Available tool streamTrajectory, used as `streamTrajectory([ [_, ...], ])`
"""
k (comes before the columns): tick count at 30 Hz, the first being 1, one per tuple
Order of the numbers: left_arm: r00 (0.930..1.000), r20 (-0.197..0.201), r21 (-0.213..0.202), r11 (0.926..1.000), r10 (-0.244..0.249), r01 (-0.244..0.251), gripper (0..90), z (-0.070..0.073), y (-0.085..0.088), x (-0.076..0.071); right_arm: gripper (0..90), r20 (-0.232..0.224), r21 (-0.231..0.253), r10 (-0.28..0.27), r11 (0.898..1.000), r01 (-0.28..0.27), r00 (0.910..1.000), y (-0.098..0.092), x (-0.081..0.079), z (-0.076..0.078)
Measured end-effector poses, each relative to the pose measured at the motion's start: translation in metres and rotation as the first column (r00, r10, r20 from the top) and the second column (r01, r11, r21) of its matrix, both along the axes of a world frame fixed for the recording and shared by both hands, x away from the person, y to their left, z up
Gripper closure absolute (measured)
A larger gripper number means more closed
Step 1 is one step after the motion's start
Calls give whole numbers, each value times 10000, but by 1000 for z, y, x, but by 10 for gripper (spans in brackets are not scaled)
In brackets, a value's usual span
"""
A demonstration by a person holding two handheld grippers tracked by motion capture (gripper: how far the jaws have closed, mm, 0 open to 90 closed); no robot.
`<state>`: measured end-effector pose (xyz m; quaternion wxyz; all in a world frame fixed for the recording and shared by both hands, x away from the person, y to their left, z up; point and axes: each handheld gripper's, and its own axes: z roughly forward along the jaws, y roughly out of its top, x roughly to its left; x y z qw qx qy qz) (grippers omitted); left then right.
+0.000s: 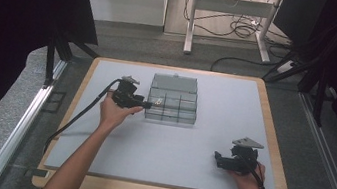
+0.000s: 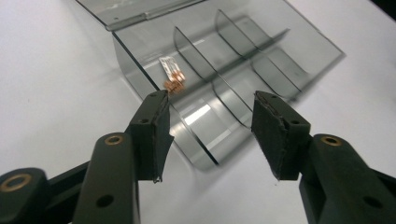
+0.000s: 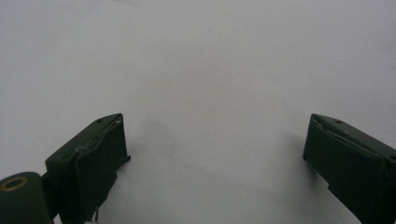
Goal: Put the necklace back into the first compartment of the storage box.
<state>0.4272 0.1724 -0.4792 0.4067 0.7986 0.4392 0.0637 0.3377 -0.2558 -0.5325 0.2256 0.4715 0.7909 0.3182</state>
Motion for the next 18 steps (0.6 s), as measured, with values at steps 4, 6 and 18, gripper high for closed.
streamTrajectory([
  [4, 9996, 237, -305, 9994, -172, 179, 462, 0, 13, -23, 59, -1, -3, -5, 10000, 5, 10000, 0, 0, 0],
  [6, 9993, 296, -384, 9990, -224, 236, 461, 0, 20, -33, 59, -4, -1, -7, 10000, 7, 10000, 0, 0, 0],
  [18, 9982, -100, 174, 9981, -592, 594, 408, -22, 49, -104, 59, -21, 5, -18, 10000, 18, 10000, 0, 0, 0],
])
